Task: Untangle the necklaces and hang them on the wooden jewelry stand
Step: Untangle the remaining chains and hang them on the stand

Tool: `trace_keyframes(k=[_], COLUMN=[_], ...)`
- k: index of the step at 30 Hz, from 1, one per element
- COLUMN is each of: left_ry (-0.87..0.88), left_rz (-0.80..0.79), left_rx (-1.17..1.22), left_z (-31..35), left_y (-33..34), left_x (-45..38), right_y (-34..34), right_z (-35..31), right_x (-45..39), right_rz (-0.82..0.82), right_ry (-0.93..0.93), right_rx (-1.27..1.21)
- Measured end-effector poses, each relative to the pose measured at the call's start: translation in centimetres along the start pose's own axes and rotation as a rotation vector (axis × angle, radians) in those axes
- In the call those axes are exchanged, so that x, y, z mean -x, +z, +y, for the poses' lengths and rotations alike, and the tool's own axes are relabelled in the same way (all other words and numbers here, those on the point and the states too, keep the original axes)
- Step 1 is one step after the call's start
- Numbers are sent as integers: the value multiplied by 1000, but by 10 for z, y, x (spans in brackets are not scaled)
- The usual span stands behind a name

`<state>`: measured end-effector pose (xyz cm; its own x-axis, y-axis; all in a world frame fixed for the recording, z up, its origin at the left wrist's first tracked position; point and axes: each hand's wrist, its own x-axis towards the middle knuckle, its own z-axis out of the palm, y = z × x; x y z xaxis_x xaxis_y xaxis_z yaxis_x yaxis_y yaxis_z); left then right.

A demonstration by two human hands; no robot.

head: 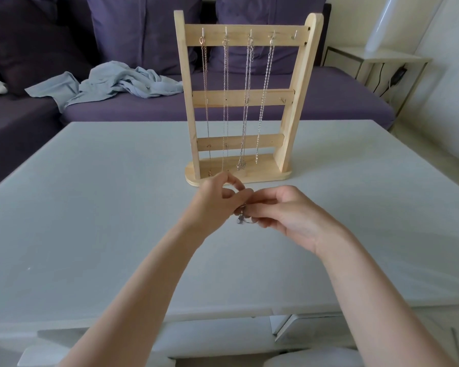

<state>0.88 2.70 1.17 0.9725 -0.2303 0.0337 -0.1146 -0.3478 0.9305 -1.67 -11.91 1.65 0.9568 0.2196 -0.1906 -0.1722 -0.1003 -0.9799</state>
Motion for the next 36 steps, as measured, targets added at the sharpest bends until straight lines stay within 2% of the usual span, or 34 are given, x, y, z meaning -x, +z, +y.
trace_keyframes(k=[8,12,16,20,25,28,36], left_ry=[-144,-195,-281,-307,-241,-222,-21], left_rz=[-208,-234,-200,-225,-137,-72,16], left_rx=[2,-9,115,419,619,577,145], left_z=[3,3,4,8,13,12,5], left_y=[-13,-15,-18,-22,-14,-10,2], left_x=[5,6,5,6,7,7,5], right_y=[-8,-7,-8,-13,-10,-8,1], right_z=[-4,-5,-8,-9,-10,-10,-7], right_x=[3,4,5,4,4,4,-1], right_rz=[75,126,117,158,148,201,348], right_ry=[56,79,43,15,-20,-14,-67], right_rx=[178,202,48,-173,-387,-327,10])
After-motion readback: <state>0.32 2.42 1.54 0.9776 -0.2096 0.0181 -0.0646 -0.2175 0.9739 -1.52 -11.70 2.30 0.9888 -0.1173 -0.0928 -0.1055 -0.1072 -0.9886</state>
